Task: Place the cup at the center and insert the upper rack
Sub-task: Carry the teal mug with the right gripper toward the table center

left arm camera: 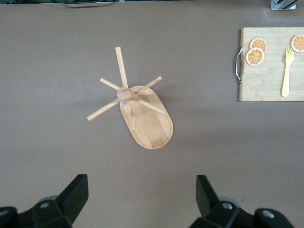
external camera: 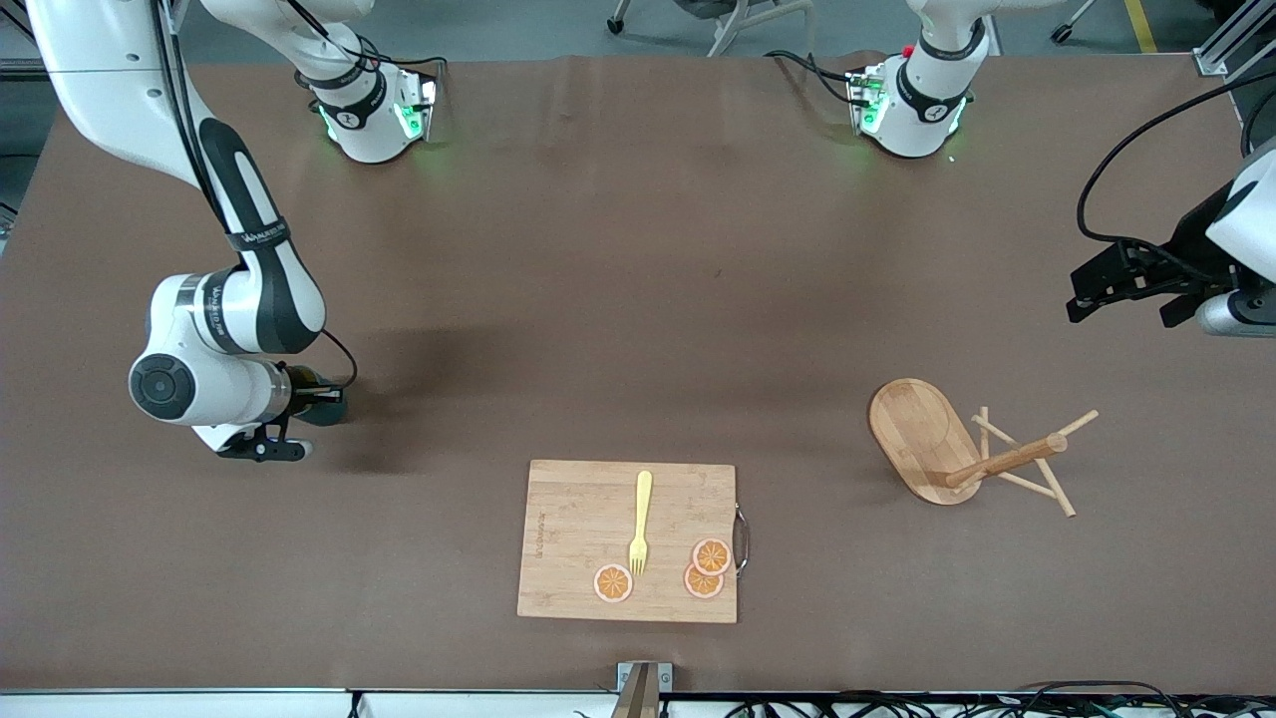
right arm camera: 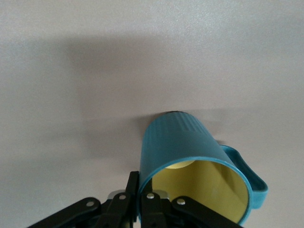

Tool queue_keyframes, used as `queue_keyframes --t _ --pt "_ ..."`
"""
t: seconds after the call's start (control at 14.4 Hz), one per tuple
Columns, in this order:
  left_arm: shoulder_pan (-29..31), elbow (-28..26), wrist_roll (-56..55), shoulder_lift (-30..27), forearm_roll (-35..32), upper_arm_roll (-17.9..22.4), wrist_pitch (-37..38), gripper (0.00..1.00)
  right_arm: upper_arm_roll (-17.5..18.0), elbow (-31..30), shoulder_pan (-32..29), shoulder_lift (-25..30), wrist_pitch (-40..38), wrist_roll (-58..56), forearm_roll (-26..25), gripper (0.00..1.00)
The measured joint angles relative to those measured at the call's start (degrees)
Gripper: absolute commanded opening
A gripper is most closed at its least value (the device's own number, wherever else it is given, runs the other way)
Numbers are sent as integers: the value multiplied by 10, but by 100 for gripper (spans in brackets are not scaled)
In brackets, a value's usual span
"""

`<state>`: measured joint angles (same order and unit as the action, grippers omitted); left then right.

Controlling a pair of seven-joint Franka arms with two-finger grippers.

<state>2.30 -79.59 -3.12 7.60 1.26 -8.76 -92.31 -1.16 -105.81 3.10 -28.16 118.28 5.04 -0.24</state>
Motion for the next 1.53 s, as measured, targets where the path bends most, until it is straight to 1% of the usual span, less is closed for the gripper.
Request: queue_keyframes --t 0.14,0.42,0.69,0.9,1.04,1.18,1.32,1.53 --pt "0 0 0 0 0 0 0 100 2 16 2 0 -21 0 0 1" --pt "1 0 0 0 0 0 0 100 8 72 6 1 -71 0 0 1" --pt "1 0 0 0 0 0 0 100 13 106 42 1 -93 0 3 1" --pt "0 0 0 0 0 -1 0 100 16 131 108 1 -127 2 23 2" --pt "-1 0 0 0 0 -1 0 100 17 148 164 1 -128 6 40 2" --pt "-2 0 0 0 0 -2 0 100 18 164 227 -7 -127 12 45 2" --pt "-2 0 0 0 0 -2 0 100 18 199 281 -38 -117 58 45 2" --pt "-2 0 0 0 0 -2 0 100 17 270 331 -97 -83 155 46 1"
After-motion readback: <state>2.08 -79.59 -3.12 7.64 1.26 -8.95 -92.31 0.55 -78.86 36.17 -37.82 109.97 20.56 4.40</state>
